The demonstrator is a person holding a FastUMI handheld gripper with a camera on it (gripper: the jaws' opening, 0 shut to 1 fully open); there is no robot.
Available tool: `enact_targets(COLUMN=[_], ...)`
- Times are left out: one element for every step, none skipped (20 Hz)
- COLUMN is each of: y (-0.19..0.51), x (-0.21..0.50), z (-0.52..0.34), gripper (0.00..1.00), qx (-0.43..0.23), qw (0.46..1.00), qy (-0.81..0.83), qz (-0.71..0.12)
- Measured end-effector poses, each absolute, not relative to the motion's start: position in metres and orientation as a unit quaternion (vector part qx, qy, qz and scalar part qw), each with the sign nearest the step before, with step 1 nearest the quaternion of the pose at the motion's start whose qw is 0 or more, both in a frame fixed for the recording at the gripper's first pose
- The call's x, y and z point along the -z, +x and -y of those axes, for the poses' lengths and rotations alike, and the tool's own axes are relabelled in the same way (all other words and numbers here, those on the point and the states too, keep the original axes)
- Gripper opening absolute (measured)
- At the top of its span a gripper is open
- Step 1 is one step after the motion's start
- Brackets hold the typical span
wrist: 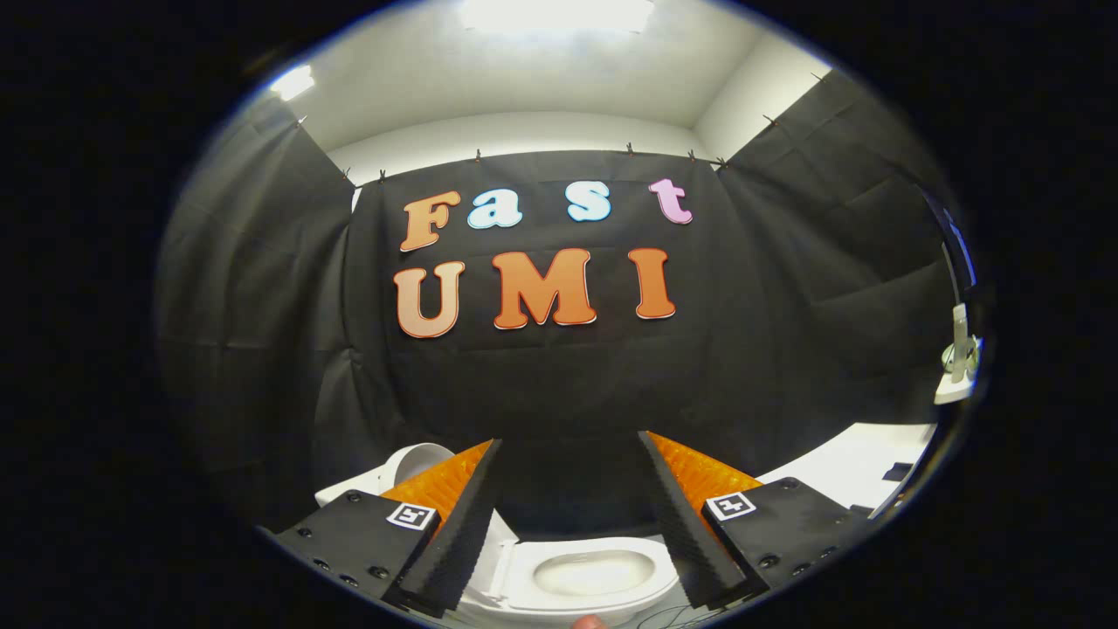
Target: Open the toilet lid.
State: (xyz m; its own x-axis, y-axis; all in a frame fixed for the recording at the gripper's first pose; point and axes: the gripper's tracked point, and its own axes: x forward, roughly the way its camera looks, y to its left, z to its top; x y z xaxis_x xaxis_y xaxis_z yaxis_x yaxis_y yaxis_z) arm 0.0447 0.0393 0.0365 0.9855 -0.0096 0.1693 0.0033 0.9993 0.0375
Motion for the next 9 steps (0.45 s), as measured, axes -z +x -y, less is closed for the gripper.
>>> enact_targets(y=[0.039,0.032,0.027,0.024,0.022,0.022,0.022,0.022,0.023], x=[-0.038,-0.039,-0.041,-0.042,-0.042,-0.041,-0.039,-0.038,-0.039], z=[-0.034,-0.031,-0.029,-0.028,-0.026,-0.028,-0.029,-0.031,-0.032], gripper=[0.97,0.97,0.97,0.97,0.97,0.97,0.97,0.97,0.97], qx=[0.007,0.007,0.007,0.008,0.009,0.005,0.005,0.003,0.003], qw=[0.996,0.996,0.995,0.995,0.995,0.995,0.995,0.995,0.995], qy=[0.012,0.010,0.012,0.015,0.018,0.019,0.018,0.013,0.008], qz=[0.087,0.090,0.095,0.099,0.103,0.102,0.099,0.097,0.098])
